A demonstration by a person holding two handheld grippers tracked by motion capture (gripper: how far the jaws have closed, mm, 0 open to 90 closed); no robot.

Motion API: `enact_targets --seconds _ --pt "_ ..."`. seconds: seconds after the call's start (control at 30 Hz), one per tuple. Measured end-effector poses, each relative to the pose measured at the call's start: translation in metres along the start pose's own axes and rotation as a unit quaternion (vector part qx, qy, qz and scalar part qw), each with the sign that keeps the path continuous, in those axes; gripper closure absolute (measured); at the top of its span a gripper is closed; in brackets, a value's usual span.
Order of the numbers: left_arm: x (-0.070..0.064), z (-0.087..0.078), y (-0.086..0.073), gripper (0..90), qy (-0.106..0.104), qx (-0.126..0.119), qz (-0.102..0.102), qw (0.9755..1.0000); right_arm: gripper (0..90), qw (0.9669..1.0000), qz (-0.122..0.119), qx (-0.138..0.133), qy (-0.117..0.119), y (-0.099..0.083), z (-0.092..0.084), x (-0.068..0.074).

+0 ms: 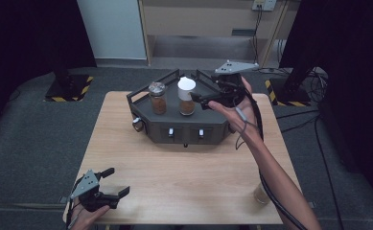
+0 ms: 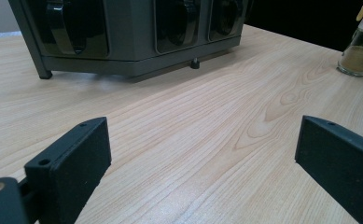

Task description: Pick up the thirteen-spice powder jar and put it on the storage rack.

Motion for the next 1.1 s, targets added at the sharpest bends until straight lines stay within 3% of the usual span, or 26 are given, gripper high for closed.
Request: enact_targets --seconds 0.53,1.1 --pt "-0.001 0.0 0.0 2.2 -0.001 0.001 0.001 1.0 4.4 0.9997 -0.001 -0.021 -0.008 -0.04 -0.066 -0.001" --pt "-0.001 0.0 0.001 2.2 -0.001 0.001 0.002 1.0 4.1 0.9989 0.0 -0.034 -0.031 -0.08 -0.121 0.008"
Point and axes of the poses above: each handheld gripper's, and its own axes: z roughly forward along the jaws, y roughly out of its top, x roughly to its left, the point moved 1 cm from there along z, roughly forward along the jaws, and after that the axes turned 5 degrees about -y, right-handed, at the moved point
